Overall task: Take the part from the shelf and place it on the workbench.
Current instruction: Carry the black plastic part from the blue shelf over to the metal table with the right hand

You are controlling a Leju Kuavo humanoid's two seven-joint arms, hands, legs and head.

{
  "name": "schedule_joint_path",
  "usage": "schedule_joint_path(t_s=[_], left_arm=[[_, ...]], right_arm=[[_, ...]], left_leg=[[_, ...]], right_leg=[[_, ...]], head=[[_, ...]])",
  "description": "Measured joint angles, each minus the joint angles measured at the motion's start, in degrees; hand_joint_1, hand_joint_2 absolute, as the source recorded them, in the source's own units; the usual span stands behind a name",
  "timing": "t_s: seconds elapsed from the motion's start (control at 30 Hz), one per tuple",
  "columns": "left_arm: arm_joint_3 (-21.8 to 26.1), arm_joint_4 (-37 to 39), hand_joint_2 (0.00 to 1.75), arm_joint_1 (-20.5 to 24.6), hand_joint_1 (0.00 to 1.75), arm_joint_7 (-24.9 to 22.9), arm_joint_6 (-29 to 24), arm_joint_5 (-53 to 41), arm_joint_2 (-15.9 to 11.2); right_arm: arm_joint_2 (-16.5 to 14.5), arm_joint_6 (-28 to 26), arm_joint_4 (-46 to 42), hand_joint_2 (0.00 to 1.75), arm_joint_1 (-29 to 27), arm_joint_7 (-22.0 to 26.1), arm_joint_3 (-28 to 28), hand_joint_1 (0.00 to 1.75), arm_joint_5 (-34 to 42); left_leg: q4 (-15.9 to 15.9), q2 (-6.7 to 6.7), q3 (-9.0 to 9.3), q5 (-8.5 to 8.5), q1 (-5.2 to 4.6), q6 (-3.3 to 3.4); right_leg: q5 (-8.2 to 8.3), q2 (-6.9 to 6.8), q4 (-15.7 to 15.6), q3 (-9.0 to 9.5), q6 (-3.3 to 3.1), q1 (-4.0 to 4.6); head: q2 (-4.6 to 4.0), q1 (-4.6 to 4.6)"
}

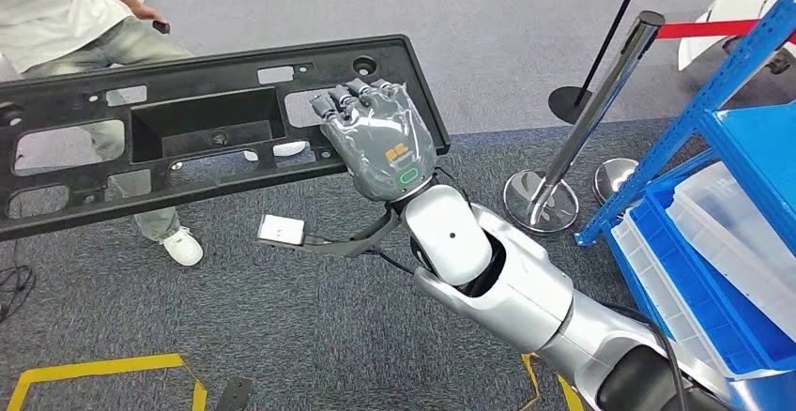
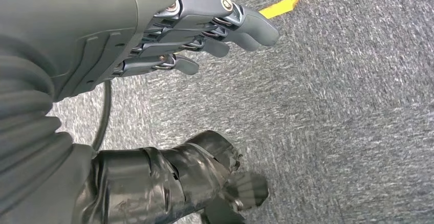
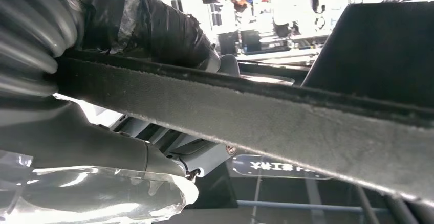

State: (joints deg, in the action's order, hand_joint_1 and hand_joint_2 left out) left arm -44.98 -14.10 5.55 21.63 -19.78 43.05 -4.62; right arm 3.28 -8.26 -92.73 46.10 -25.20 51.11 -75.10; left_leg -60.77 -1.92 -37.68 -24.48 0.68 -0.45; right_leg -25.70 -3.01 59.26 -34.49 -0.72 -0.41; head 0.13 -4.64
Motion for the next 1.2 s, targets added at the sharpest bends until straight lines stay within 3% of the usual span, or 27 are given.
schedule_joint_path(t_s=[0.07, 0.13, 0.2, 0.3, 0.33, 0.37, 0.4, 0.43, 0.5, 0.57, 0.63, 0.67, 0.73, 0.8, 0.87, 0.9, 0.93, 1.03, 1.1, 1.2], left_arm=[[-0.01, 0.0, 1.75, 0.14, 0.0, 0.0, 0.0, 0.0, 0.02], [-0.02, 0.0, 1.75, 0.1, 0.0, -0.01, 0.0, 0.01, -0.04], [-0.02, 0.0, 1.75, 0.08, 0.0, -0.01, 0.0, -0.02, -0.11], [-0.02, 0.0, 1.75, 0.35, 0.0, 0.03, -0.01, -0.19, -0.13], [-0.02, 0.0, 1.75, 0.4, 0.0, 0.05, -0.02, -0.29, -0.13], [-0.02, 0.0, 1.75, 0.4, 0.0, 0.07, -0.02, -0.37, -0.14], [-0.02, 0.0, 1.75, 0.4, 0.0, 0.08, -0.02, -0.42, -0.14], [-0.03, 0.0, 1.75, 0.4, 0.0, 0.09, -0.01, -0.44, -0.14], [-0.04, 0.0, 1.75, 0.47, 0.0, 0.13, 0.01, -0.46, -0.11], [-0.05, 0.0, 1.75, 0.51, 0.0, 0.16, 0.02, -0.48, -0.07], [-0.08, 0.0, 1.75, 0.38, 0.0, 0.16, 0.01, -0.47, -0.09], [-0.08, 0.01, 1.75, 0.26, 0.0, 0.16, 0.0, -0.46, -0.15], [-0.1, 0.02, 1.75, 0.2, 0.0, 0.16, 0.01, -0.45, -0.21], [-0.11, 0.02, 1.75, 0.39, 0.0, 0.14, 0.02, -0.46, -0.19], [-0.12, 0.02, 1.75, 0.48, 0.0, 0.07, 0.01, -0.48, -0.19], [-0.13, 0.02, 1.75, 0.42, 0.0, 0.03, 0.0, -0.48, -0.19], [-0.14, 0.02, 1.75, 0.37, 0.0, 0.0, 0.0, -0.48, -0.2], [-0.19, 0.02, 1.75, 0.43, 0.0, 0.03, 0.0, -0.5, -0.21], [-0.31, 0.01, 1.75, 0.59, 0.0, 0.11, -0.01, -0.54, -0.16], [-0.43, 0.02, 1.75, 0.5, 0.0, 0.16, -0.01, -0.58, -0.17]], right_arm=[[0.0, 0.03, -0.06, 1.75, 0.15, 0.08, 0.04, 1.75, 0.0], [0.01, 0.22, -0.13, 1.75, 0.23, 0.31, 0.15, 1.75, 0.0], [0.02, 0.57, -0.23, 1.75, 0.35, 0.55, 0.25, 1.75, 0.0], [0.03, 0.97, -0.3, 1.75, 0.49, 0.78, 0.34, 1.75, 0.0], [0.05, 1.02, -0.3, 1.75, 0.46, 0.85, 0.4, 1.75, 0.0], [0.07, 1.05, -0.29, 1.75, 0.43, 0.93, 0.46, 1.75, 0.0], [0.09, 1.04, -0.29, 1.75, 0.42, 1.03, 0.53, 1.75, 0.0], [0.09, 1.03, -0.29, 1.75, 0.45, 1.11, 0.6, 1.75, 0.0], [0.09, 1.01, -0.29, 1.75, 0.59, 1.2, 0.67, 1.75, 0.0], [0.08, 1.01, -0.34, 1.75, 0.72, 1.2, 0.68, 1.75, 0.0], [0.05, 1.0, -0.4, 1.75, 0.77, 1.21, 0.69, 1.75, 0.0], [0.04, 0.98, -0.42, 1.75, 0.81, 1.24, 0.7, 1.75, -0.01], [-0.02, 0.81, -0.44, 1.75, 0.91, 1.56, 0.71, 1.75, -0.06], [-0.04, 0.36, -0.46, 1.75, 0.96, 2.22, 0.72, 1.75, -0.24], [-0.04, -0.1, -0.46, 1.75, 0.92, 2.85, 0.8, 1.75, -0.53], [-0.04, -0.22, -0.46, 1.75, 0.88, 3.05, 0.86, 1.75, -0.66], [-0.04, -0.26, -0.47, 1.75, 0.86, 3.17, 0.91, 1.75, -0.78], [-0.04, -0.25, -0.66, 1.75, 0.89, 3.38, 0.96, 1.75, -1.04], [-0.04, -0.35, -0.81, 1.75, 0.98, 3.71, 0.96, 1.75, -1.28], [-0.04, -0.63, -0.98, 1.75, 1.06, 4.26, 0.98, 1.75, -1.89]], left_leg=[[1.88, -0.56, 0.84, -0.06, -0.52, 0.72], [2.13, 0.42, 0.98, 0.07, -0.54, 1.48], [2.64, 1.29, 1.56, 0.2, -0.39, 2.2], [2.86, 2.62, 2.04, 0.16, -0.41, 3.16], [2.82, 3.21, 2.05, 0.11, -0.49, 3.28], [2.75, 3.84, 2.07, 0.05, -0.59, 3.34], [2.63, 4.53, 2.1, -0.01, -0.67, 3.35], [2.47, 5.24, 2.14, -0.12, -0.71, 3.32], [1.97, 6.58, 2.08, -0.48, -0.78, 3.06], [1.51, 7.65, 1.72, -0.75, -0.73, 2.6], [1.59, 8.55, 1.43, -0.67, -0.45, 1.93], [1.63, 8.47, 1.36, -0.72, -0.35, 1.61], [-0.17, 6.35, 0.49, -1.92, -0.43, 0.97], [-6.13, 3.58, -2.49, -4.84, -0.33, 0.3], [-12.52, 2.78, -6.06, -6.89, -0.02, -0.21], [-13.48, 2.66, -6.8, -6.59, 0.1, -0.38], [-12.17, 2.49, -6.39, -5.26, 0.2, -0.48], [-1.05, 0.23, -1.07, -0.17, 0.02, -0.23], [2.11, -0.68, 0.52, 0.41, -0.41, 0.53], [2.35, 0.79, 0.78, 0.41, -0.49, 1.62]], right_leg=[[-0.13, -0.54, -0.14, 0.17, 0.53, 0.22], [-0.37, -1.13, -0.28, 0.39, 1.2, 0.17], [-1.59, -0.24, 1.28, 0.06, 1.67, -0.03], [-6.33, 2.37, 11.5, -4.81, 1.52, -0.08], [-7.39, 2.68, 15.01, -6.8, 1.44, -0.05], [-7.39, 2.82, 16.78, -8.04, 1.35, -0.03], [-6.3, 2.93, 16.44, -8.28, 1.2, -0.02], [-4.28, 3.12, 13.9, -7.41, 1.0, -0.01], [-0.28, 4.64, 6.11, -4.1, 0.56, -0.06], [0.89, 6.11, 1.47, -1.86, 0.51, -0.15], [0.62, 5.84, 0.71, -1.36, 0.42, -0.03], [0.73, 5.34, 0.38, -1.17, 0.18, -0.01], [0.93, 4.22, -0.36, -0.6, -0.32, -0.19], [0.86, 3.01, -0.64, -0.25, -0.62, -0.16], [0.63, 1.79, -0.56, -0.19, -0.73, -0.07], [0.49, 1.22, -0.5, -0.17, -0.7, -0.07], [0.32, 0.67, -0.42, -0.13, -0.62, -0.08], [-0.25, -0.87, -0.27, 0.29, -0.12, 0.08], [-0.47, -1.6, -0.38, 0.56, 0.41, 0.32], [-0.99, -2.18, -0.31, 1.06, 1.33, 0.27]], head=[[0.0, 0.03], [0.0, 0.04], [0.0, 0.14], [0.0, 0.49], [0.0, 0.58], [0.0, 0.61], [0.0, 0.6], [0.0, 0.6], [0.0, 0.61], [0.0, 0.59], [0.0, 0.61], [0.0, 0.63], [0.0, 0.33], [0.0, 0.05], [0.0, 0.04], [0.0, 0.03], [0.0, 0.03], [0.0, 0.04], [0.0, 0.08], [0.0, 0.14]])
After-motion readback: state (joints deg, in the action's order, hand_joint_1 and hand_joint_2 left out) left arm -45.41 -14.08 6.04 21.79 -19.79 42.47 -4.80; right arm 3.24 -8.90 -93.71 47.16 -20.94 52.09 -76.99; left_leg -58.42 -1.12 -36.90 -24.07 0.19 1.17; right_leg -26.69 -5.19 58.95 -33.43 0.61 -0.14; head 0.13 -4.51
